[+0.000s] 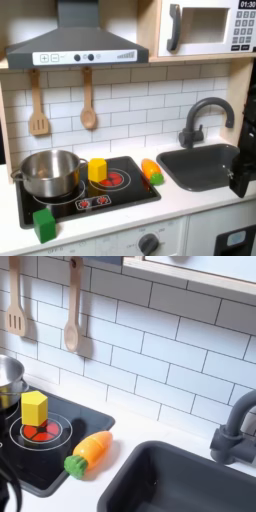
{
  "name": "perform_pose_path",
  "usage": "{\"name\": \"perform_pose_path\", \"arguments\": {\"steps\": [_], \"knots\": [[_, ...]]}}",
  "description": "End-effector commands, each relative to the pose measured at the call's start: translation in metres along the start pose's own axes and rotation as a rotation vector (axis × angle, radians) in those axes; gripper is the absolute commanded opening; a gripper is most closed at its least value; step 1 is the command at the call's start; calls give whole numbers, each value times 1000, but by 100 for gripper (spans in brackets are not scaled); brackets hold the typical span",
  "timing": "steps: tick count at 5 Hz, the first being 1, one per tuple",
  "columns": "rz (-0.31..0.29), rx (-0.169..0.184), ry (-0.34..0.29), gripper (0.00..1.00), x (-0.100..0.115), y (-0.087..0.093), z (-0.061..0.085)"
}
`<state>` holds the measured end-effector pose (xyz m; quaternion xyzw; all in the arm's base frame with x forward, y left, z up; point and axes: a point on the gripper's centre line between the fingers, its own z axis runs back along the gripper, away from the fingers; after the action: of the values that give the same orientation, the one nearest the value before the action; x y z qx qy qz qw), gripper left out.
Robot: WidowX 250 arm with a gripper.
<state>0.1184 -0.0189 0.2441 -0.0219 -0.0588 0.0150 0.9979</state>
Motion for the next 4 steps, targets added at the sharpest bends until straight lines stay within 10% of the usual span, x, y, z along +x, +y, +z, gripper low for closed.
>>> {"name": "perform_pose_path", "arguments": {"steps": [1, 4], "knots": [[-2, 0, 2, 100, 0, 0, 0], [131, 5, -11, 100, 33, 6, -12]]}}
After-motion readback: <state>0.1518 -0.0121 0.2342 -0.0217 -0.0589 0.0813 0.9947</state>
